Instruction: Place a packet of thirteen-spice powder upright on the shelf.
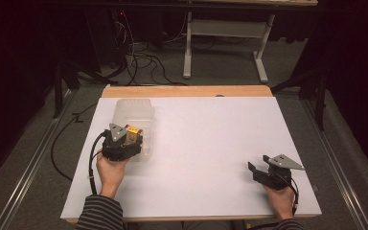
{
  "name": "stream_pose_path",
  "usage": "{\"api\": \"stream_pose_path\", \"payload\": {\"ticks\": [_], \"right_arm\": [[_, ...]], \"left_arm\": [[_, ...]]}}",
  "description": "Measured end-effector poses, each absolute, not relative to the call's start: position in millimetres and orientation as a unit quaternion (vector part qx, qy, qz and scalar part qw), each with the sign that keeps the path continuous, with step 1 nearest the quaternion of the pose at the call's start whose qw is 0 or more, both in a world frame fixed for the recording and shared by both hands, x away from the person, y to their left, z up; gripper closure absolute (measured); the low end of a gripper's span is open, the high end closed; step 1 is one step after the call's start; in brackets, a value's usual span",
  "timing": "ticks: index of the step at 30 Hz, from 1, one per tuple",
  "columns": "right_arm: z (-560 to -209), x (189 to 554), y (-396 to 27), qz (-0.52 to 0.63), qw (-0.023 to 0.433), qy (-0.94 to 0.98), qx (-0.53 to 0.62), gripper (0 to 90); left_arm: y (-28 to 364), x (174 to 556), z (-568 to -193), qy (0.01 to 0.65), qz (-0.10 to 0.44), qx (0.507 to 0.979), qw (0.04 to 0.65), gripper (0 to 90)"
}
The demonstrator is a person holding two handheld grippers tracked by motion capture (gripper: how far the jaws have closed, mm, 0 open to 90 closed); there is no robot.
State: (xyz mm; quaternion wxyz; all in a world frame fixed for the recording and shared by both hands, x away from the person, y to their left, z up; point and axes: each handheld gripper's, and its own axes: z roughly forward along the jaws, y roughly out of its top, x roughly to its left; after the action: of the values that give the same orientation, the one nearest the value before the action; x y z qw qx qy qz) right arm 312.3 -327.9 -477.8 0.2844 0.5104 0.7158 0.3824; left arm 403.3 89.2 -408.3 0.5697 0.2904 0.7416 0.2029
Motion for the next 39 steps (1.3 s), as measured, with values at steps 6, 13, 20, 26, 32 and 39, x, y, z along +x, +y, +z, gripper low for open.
{"api": "stream_pose_path", "payload": {"ticks": [6,13,20,26,32,39], "right_arm": [[-477.9,312.3,-327.8,0.382,0.285,0.716,0.510,32.4],[-477.8,312.2,-327.8,0.383,0.286,0.716,0.510,32.3],[-477.9,312.2,-327.7,0.382,0.286,0.716,0.510,32.3],[-477.8,312.2,-328.3,0.384,0.287,0.716,0.508,32.2],[-477.8,312.0,-328.4,0.384,0.287,0.715,0.508,32.2],[-477.8,311.9,-328.4,0.385,0.287,0.715,0.509,32.2]], "left_arm": [[91.3,400.2,-408.7,0.746,0.199,0.280,0.570,31.4],[94.7,398.1,-408.1,0.753,0.197,0.271,0.567,30.6],[94.1,393.2,-408.4,0.743,0.212,0.277,0.572,28.8],[95.0,391.7,-406.6,0.745,0.205,0.275,0.572,27.1],[95.5,390.7,-404.2,0.745,0.196,0.274,0.575,22.2],[95.3,387.4,-398.0,0.734,0.198,0.281,0.585,18.0]]}}
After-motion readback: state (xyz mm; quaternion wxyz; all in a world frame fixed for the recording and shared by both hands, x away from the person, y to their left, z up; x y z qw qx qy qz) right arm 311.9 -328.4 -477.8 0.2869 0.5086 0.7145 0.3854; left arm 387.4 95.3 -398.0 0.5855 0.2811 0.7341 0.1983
